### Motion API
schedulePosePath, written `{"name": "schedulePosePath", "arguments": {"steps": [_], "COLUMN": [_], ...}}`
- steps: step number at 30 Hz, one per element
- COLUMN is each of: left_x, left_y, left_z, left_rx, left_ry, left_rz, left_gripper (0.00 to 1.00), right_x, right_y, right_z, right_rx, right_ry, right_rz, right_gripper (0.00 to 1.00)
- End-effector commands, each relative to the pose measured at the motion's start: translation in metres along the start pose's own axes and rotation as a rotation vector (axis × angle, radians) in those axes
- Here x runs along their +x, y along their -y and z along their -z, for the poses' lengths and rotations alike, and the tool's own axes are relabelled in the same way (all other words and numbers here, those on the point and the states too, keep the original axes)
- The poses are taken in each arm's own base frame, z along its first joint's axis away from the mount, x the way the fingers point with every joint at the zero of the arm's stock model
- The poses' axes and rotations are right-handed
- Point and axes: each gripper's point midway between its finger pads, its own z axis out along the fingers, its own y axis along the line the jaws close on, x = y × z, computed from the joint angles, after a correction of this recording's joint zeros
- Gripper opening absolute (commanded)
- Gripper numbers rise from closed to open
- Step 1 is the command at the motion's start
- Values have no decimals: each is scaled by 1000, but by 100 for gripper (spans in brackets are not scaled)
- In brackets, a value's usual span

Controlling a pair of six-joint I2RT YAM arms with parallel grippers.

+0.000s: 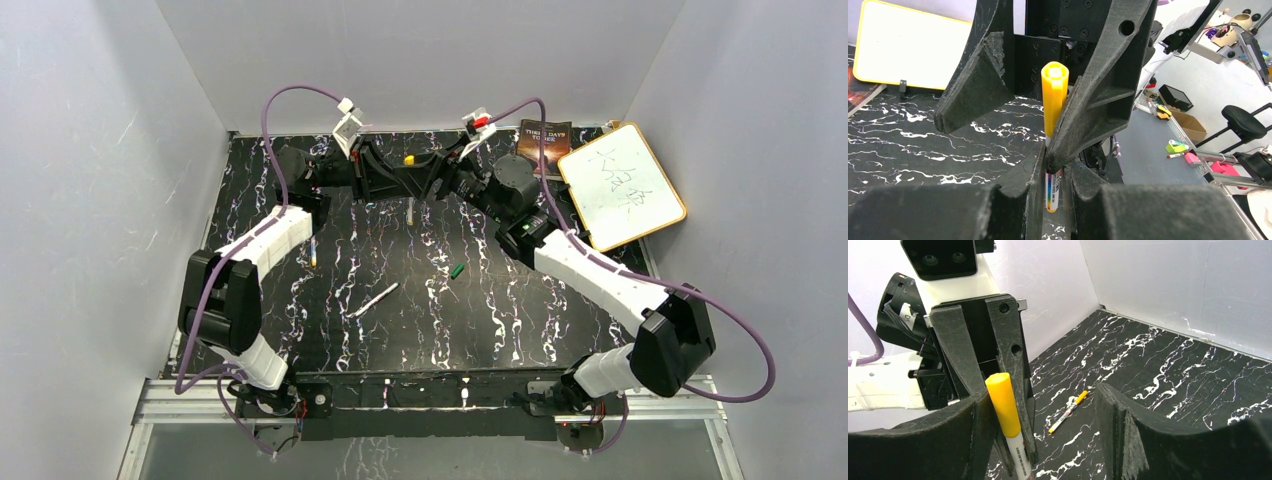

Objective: Insert the pens into the pen caps

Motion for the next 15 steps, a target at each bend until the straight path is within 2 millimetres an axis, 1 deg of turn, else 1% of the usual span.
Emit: {"name": "schedulePosePath", "arguments": {"steps": [1, 3, 6, 12, 15], "left_x": [-46, -44, -33, -5, 13], "left_y": [5, -2, -21, -59, -84], "left_z": [-2, -1, 0, 3, 10], "left_rx": [-81, -108, -162, -244, -353], "left_ry": [159, 155, 129, 98, 70], "left_rz": [-141, -120, -79, 34, 99], "left_gripper": [0, 0, 0, 0, 0], "right_x": [41, 38, 30, 20, 22], "right_y": [-32, -28, -22, -18, -10], "right_z": [18, 22, 32, 55, 68], "right_rx": [-115, -100, -79, -78, -37], "right_ry": [-167, -164, -140, -115, -111], "right_rz": [-32, -20, -9, -9, -14], "right_gripper": [70, 72, 75, 77, 77]}}
